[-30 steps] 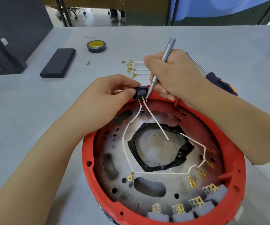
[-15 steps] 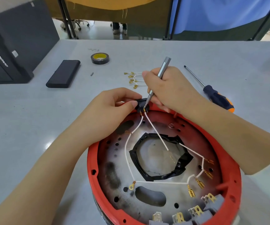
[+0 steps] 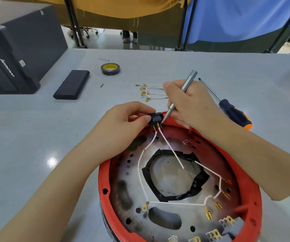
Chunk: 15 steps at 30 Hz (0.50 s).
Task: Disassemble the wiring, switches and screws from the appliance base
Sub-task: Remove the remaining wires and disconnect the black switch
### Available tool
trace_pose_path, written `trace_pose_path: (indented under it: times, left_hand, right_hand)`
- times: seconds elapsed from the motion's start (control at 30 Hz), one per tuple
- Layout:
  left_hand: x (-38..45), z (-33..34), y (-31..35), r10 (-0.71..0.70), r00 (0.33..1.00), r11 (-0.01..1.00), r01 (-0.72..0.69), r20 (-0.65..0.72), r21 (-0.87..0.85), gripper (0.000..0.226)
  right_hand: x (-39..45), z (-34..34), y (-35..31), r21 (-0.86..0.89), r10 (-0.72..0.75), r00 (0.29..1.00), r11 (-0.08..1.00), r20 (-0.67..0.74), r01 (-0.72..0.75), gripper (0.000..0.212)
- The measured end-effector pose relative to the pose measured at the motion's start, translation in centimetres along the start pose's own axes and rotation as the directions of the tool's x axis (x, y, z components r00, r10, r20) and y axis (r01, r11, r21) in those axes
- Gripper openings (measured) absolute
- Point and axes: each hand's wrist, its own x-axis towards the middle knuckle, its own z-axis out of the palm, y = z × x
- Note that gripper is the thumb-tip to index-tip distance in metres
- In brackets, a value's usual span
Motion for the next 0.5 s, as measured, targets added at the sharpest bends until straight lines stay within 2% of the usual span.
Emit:
trace_pose_path:
  times: [0.1,0.17,0.33,0.5]
  left_hand:
    - [-0.11,0.05,0.1,0.004,1.0,1.0,-0.004,-0.001,0.016,0.018]
    - [-0.15,0.03,0.15,-0.001,1.0,1.0,0.001,0.001,0.018,0.018]
    - [-0.13,-0.1,0.11,-0.008,1.0,1.0,0.008,0.007,0.006,0.018]
    - [-0.07,-0.05,0.08,-0.01,1.0,1.0,0.01,0.004,0.03,0.018]
  right_hand:
    - [-0.12,0.21,0.13,-0.22,-0.083,0.996,0.972,-0.006,0.08,0.044]
    - [-0.26,0.21,0.17,-0.297,-0.127,0.992,0.947,-0.006,0.12,0.047]
    - [-0.51,0.1,0.46,-0.318,-0.125,0.992,0.942,-0.026,0.111,0.046]
    - [-0.61,-0.57,0.58,-0.265,-0.001,1.0,0.964,0.012,0.004,0.039]
